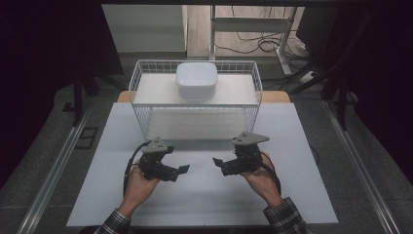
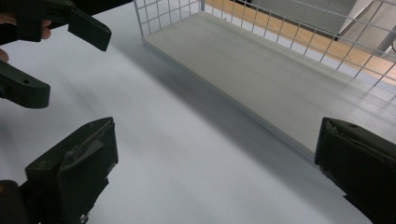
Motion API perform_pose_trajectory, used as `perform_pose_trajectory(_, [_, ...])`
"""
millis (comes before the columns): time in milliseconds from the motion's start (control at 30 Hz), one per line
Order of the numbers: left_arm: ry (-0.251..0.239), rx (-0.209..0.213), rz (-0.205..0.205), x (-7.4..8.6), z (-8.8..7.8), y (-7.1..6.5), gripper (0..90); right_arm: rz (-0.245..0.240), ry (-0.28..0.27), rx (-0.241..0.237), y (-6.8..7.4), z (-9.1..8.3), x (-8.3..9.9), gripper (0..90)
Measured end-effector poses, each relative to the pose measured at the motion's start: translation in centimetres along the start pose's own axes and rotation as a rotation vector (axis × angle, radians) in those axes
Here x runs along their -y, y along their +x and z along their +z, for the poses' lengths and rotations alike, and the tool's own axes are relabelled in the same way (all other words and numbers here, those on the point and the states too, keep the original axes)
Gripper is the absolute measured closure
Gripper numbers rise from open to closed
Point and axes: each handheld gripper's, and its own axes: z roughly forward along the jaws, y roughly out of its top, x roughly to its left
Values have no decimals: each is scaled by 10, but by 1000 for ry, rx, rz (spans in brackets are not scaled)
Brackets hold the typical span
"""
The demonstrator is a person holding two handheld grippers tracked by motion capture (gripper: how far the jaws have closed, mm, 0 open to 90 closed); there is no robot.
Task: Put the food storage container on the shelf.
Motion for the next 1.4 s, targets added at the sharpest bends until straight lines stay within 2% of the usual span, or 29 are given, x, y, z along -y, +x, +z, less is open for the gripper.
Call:
perform_pose_trajectory(267, [4, 3, -8, 11, -2, -4, 62, 11, -3, -6, 3, -4, 11, 0])
perform_pose_trajectory(533, [30, -13, -25, 29, -6, -5, 62, 2, 24, 0, 3, -7, 24, 0])
perform_pose_trajectory(633, [33, -19, -38, 38, -12, -5, 61, 9, 26, 5, 3, -13, 30, 0])
perform_pose_trajectory(1033, [20, -42, -57, 52, -30, -5, 62, 39, 26, 36, -1, -32, 47, 0])
perform_pose_trajectory(1400, [35, -75, -90, 72, -45, -3, 60, 63, 39, 86, -11, -52, 69, 0])
